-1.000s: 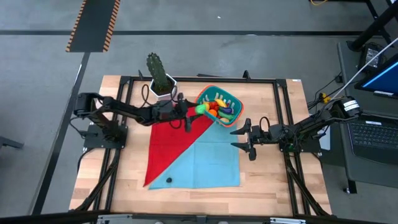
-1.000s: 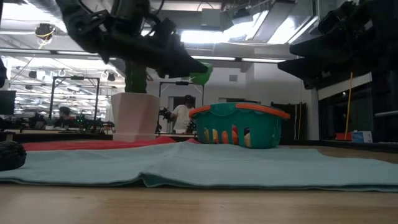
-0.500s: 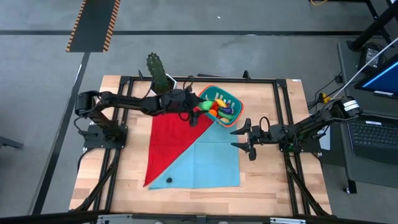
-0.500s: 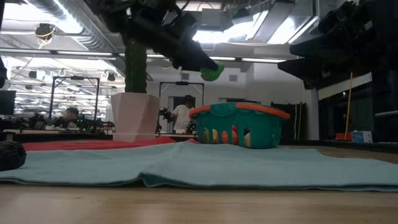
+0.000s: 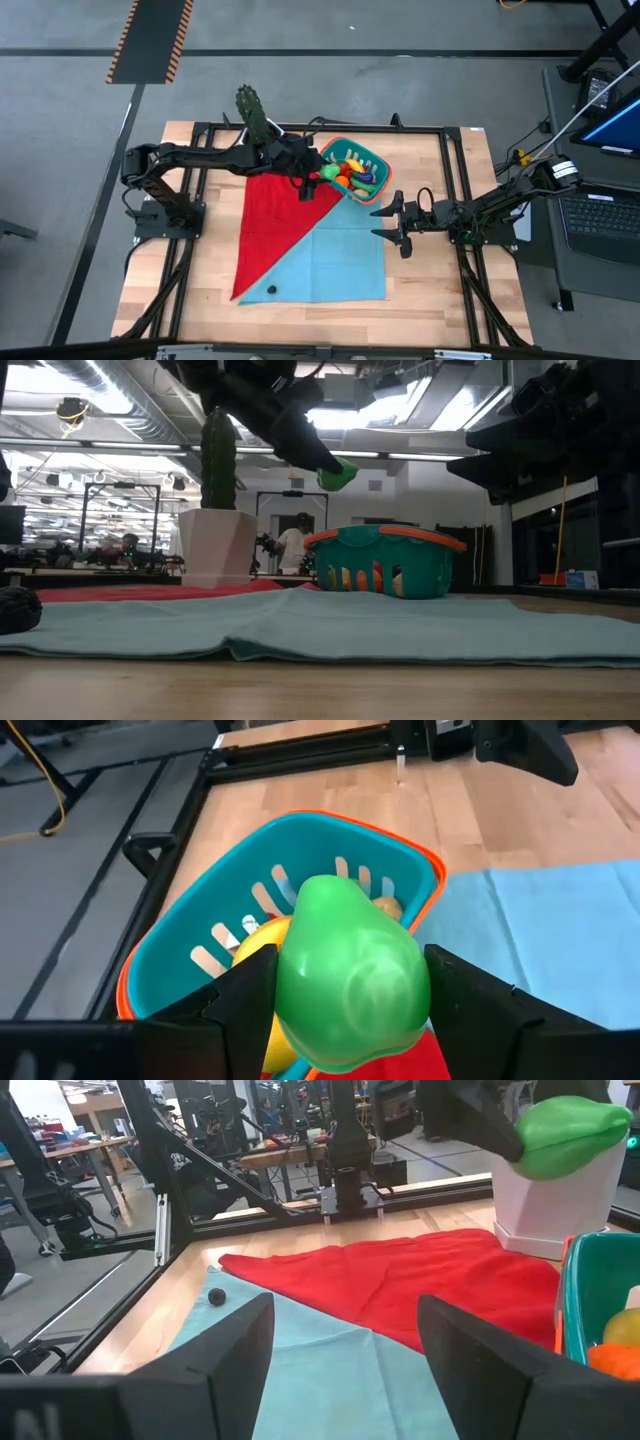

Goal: Pick and placing Produce into tupperware
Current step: Put the green pear into the blue basket

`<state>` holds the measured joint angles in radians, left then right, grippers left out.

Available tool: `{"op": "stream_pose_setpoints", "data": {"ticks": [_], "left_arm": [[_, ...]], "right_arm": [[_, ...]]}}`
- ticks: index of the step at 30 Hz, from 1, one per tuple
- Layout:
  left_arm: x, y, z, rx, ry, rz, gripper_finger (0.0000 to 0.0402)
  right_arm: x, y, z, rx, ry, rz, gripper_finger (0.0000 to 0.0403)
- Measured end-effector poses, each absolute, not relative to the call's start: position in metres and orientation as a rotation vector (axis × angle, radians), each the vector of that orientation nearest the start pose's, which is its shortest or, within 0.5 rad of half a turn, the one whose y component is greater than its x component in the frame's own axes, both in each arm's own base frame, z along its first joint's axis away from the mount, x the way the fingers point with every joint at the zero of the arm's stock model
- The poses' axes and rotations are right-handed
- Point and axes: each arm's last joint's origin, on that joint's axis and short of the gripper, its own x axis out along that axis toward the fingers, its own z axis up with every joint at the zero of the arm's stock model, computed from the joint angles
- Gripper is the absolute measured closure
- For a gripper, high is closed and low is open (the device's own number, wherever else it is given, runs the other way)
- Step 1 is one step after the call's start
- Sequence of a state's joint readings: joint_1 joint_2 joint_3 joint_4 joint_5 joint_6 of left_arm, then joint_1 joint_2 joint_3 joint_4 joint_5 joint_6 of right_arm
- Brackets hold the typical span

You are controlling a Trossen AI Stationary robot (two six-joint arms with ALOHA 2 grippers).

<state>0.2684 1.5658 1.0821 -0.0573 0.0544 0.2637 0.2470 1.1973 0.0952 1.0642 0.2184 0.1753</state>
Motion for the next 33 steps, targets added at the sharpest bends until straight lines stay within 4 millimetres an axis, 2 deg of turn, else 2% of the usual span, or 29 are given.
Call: {"op": "stream_pose_setpoints", "data": {"ticks": [7, 12, 15, 28, 33], "left_arm": [[0.339, 0.094, 0.258, 0.191, 0.511, 0.145, 0.0189], [0.35, 0.106, 0.245, 0.144, 0.486, 0.113, 0.019], [0.362, 0.114, 0.239, 0.123, 0.498, 0.107, 0.019], [0.423, 0.135, 0.242, 0.161, 0.696, 0.01, 0.0189], [0.439, 0.141, 0.237, 0.12, 0.686, -0.079, 0.0189]], "right_arm": [[0.18, 0.039, 0.154, 0.166, 0.04, 0.025, 0.0155], [0.18, 0.039, 0.154, 0.167, 0.041, 0.025, 0.0155], [0.18, 0.039, 0.154, 0.166, 0.042, 0.025, 0.0155], [0.18, 0.039, 0.149, 0.183, 0.089, 0.02, 0.0155], [0.18, 0.039, 0.149, 0.183, 0.095, 0.019, 0.0155]]}}
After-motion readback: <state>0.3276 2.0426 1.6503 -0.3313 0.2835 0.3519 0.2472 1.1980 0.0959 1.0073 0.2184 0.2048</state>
